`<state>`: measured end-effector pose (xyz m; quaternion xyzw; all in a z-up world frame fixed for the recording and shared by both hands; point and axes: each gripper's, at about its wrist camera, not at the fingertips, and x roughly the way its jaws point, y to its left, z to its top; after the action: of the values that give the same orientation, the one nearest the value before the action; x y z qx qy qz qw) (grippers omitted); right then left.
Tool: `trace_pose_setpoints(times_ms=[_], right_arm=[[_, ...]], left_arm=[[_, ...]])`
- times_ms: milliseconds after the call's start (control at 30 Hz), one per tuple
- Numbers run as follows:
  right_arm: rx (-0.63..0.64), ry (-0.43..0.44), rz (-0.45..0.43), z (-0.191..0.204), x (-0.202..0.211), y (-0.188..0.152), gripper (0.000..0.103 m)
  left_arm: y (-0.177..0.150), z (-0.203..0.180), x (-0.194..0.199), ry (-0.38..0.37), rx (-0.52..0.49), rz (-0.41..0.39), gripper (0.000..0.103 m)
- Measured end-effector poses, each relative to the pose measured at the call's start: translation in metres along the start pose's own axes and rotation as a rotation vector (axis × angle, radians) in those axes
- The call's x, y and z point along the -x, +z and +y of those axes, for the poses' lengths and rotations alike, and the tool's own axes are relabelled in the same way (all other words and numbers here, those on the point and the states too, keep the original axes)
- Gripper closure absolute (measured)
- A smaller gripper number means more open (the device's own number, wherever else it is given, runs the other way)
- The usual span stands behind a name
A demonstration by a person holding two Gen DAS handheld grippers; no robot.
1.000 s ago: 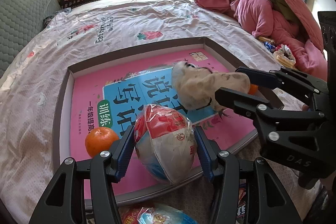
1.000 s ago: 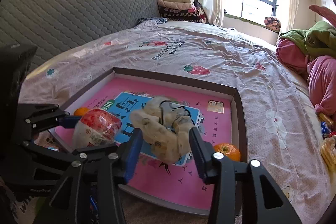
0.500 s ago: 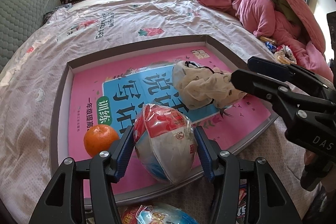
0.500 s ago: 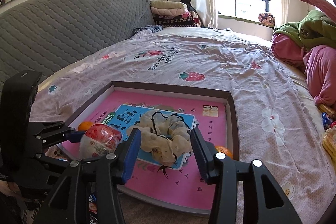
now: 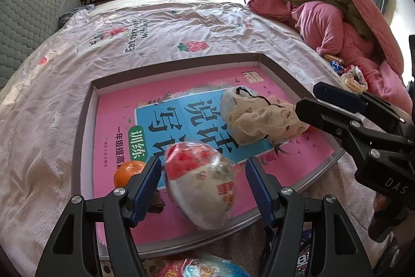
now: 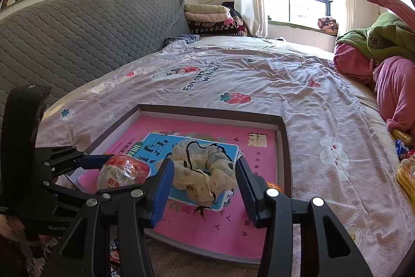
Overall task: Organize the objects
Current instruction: 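Lower the mesh puff onto the pink book and open the right tool while the left tool lowers its egg, then set the red-white egg on the pink book and open the left tool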
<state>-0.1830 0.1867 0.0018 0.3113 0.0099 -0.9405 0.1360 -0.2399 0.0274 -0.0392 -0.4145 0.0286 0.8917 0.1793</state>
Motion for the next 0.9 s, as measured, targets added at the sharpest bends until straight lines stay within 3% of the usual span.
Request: trace_pose_setpoints(times_ms=[300, 400, 900], right_arm=[[0.004, 0.007, -0.006, 0.000, 0.002, 0.001, 0.053], [0.007, 0.007, -0.014, 0.000, 0.004, 0.001, 0.046], [0.005, 0.000, -0.052, 0.001, 0.014, 0.005, 0.045]], left_arm=[[0.005, 0.002, 0.011, 0.010, 0.010, -0.018, 0.034], [0.007, 0.001, 0.016, 0.009, 0.011, -0.027, 0.034], [0.013, 0.005, 0.034, 0.049, 0.017, -0.060, 0.034]])
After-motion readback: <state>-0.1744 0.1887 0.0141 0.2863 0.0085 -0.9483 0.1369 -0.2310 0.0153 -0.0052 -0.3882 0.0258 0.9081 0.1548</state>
